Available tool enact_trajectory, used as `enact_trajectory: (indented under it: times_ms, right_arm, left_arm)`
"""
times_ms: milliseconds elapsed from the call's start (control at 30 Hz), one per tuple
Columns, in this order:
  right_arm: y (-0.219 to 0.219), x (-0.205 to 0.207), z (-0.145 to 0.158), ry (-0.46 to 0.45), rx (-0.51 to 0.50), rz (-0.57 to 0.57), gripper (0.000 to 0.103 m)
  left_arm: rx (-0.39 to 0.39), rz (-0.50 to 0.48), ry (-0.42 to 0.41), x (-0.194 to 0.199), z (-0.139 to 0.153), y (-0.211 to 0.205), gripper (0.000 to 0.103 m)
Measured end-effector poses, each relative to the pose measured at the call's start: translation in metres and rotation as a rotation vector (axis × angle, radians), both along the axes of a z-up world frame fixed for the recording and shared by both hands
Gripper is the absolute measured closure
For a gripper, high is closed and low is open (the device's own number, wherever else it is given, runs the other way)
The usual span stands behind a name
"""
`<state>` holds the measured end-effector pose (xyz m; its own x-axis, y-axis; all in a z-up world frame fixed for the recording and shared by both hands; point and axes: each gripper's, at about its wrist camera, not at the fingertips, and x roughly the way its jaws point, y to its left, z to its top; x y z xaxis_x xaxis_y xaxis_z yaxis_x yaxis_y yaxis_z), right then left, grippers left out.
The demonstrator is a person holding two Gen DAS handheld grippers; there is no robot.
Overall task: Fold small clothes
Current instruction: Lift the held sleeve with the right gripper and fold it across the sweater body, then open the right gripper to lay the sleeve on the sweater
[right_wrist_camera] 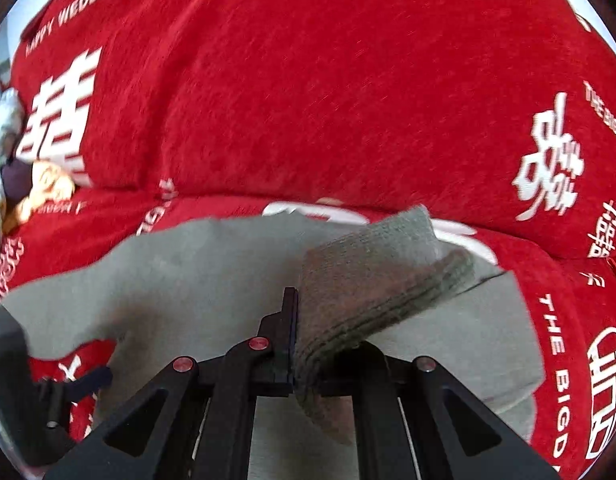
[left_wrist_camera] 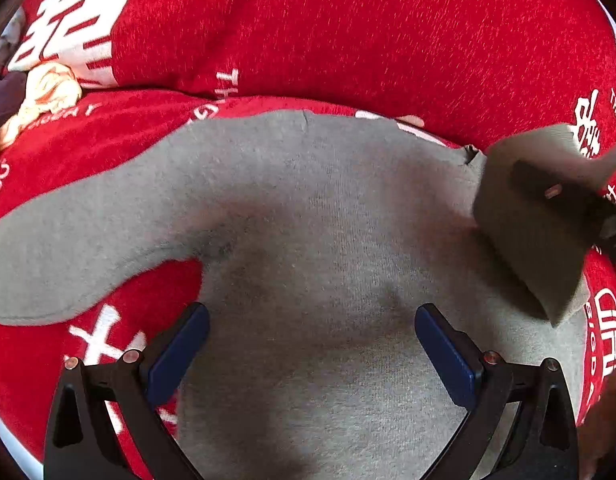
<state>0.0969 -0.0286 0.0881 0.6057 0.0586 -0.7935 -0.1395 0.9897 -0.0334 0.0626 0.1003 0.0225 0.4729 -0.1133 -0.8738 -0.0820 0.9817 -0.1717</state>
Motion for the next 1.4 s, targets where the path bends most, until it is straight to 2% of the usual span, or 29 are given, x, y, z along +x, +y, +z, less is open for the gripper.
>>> enact_trajectory:
  times_ms: [400, 500, 600, 700, 733, 800, 833, 867, 1000, 1133, 1233, 1300, 1400]
  right_arm:
    - [0.038, 0.018, -0.036, 0.08, 0.042, 0.069, 0.097]
    - [0.046, 0.021, -0.044, 0.094, 0.052, 0.074, 0.097]
    - [0.044, 0.024, -0.052, 0.127, 0.114, 0.07, 0.096]
    - [0.04, 0.029, -0.058, 0.178, 0.218, 0.087, 0.088]
    - [0.039, 0.03, -0.06, 0.2, 0.256, 0.104, 0.083]
    - [0.04, 0.029, -0.056, 0.204, 0.276, 0.128, 0.067]
    - [0.04, 0.027, -0.05, 0.19, 0.271, 0.142, 0.053]
    - [0.039, 0.024, -0.044, 0.171, 0.266, 0.148, 0.046]
    - [0.011, 0.018, -0.015, 0.105, 0.26, 0.143, 0.045]
    - [-0.048, 0.011, 0.001, 0.049, 0.196, 0.054, 0.041]
    - [-0.096, 0.005, -0.001, 0.056, 0.212, -0.015, 0.041]
    - [-0.121, 0.001, -0.008, 0.07, 0.224, -0.054, 0.041]
    - [-0.146, 0.0, -0.023, 0.086, 0.106, -0.129, 0.041]
  left_arm:
    - [-0.038, 0.193, 0.03, 0.008, -0.006, 0.058, 0.0]
    - [0.02, 0.218, 0.028, 0.008, -0.007, 0.06, 0.0]
    - [0.05, 0.222, 0.025, 0.008, -0.006, 0.061, 0.0]
    - [0.026, 0.23, 0.028, 0.008, -0.007, 0.064, 0.0]
    - [0.025, 0.235, 0.03, 0.009, -0.007, 0.065, 0.0]
    - [0.025, 0.249, 0.037, 0.009, -0.009, 0.067, 0.0]
    - [0.02, 0.254, 0.039, 0.01, -0.009, 0.068, 0.0]
    - [0.014, 0.258, 0.039, 0.01, -0.009, 0.069, 0.0]
    - [0.006, 0.252, 0.025, 0.009, -0.007, 0.066, 0.0]
    - [0.028, 0.225, -0.005, 0.005, -0.001, 0.057, 0.0]
    - [0.083, 0.243, -0.031, 0.002, 0.004, 0.053, 0.0]
    - [0.091, 0.258, -0.035, 0.0, 0.005, 0.054, 0.0]
    - [0.054, 0.259, -0.034, -0.003, 0.007, 0.053, 0.0]
